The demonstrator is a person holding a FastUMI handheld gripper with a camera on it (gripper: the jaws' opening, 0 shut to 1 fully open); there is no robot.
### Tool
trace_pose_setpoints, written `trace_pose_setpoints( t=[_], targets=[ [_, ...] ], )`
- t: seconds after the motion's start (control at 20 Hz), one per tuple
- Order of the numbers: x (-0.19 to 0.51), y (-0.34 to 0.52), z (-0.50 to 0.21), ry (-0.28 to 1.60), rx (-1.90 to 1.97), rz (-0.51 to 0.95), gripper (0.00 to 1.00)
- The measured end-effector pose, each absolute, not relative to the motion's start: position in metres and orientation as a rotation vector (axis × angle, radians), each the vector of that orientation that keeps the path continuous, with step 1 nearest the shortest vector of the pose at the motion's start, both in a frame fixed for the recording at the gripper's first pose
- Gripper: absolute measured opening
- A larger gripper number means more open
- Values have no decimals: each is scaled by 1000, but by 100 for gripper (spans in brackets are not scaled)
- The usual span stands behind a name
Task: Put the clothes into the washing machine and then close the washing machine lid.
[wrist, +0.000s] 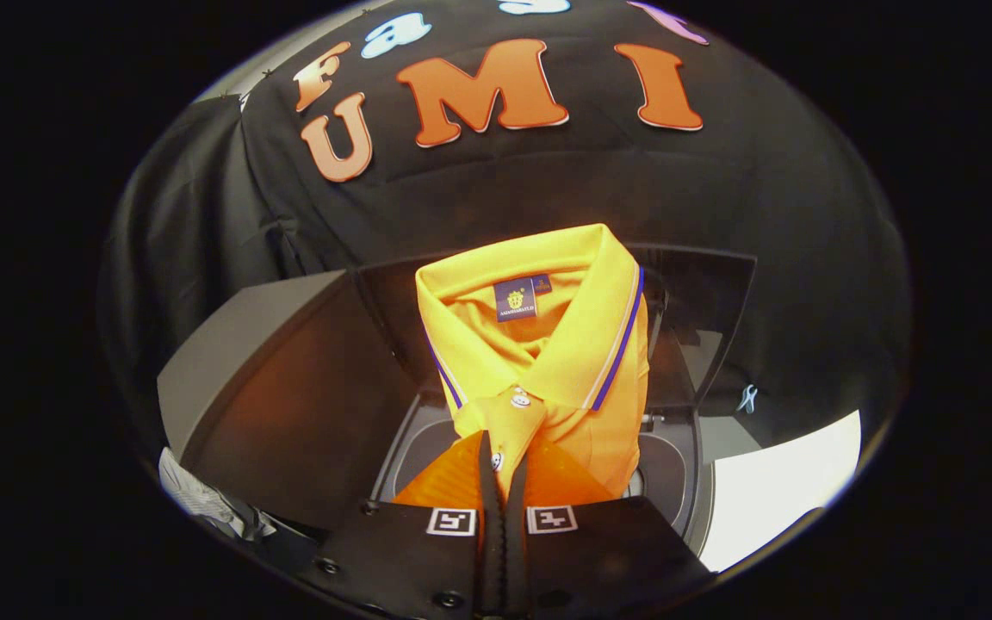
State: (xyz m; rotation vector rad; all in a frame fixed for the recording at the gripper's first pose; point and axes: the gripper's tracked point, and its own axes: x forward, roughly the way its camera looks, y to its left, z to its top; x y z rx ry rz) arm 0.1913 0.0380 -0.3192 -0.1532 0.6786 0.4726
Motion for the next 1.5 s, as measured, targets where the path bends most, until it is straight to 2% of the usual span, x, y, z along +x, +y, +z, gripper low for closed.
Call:
trace_pose_setpoints(
  t=[0.75,0.85,0.95,1.0,1.05,1.3,1.5],
  targets=[
    [227,5,-469,842,-272,350,8],
    [227,3,-480,873,-282,343,12],
    [225,3,-484,895,-294,340,21],
    [227,3,-480,885,-290,332,33],
    [226,5,-474,866,-278,334,38],
    [221,5,-437,825,-264,329,100],
    [217,4,-405,770,-247,320,100]
  ],
)
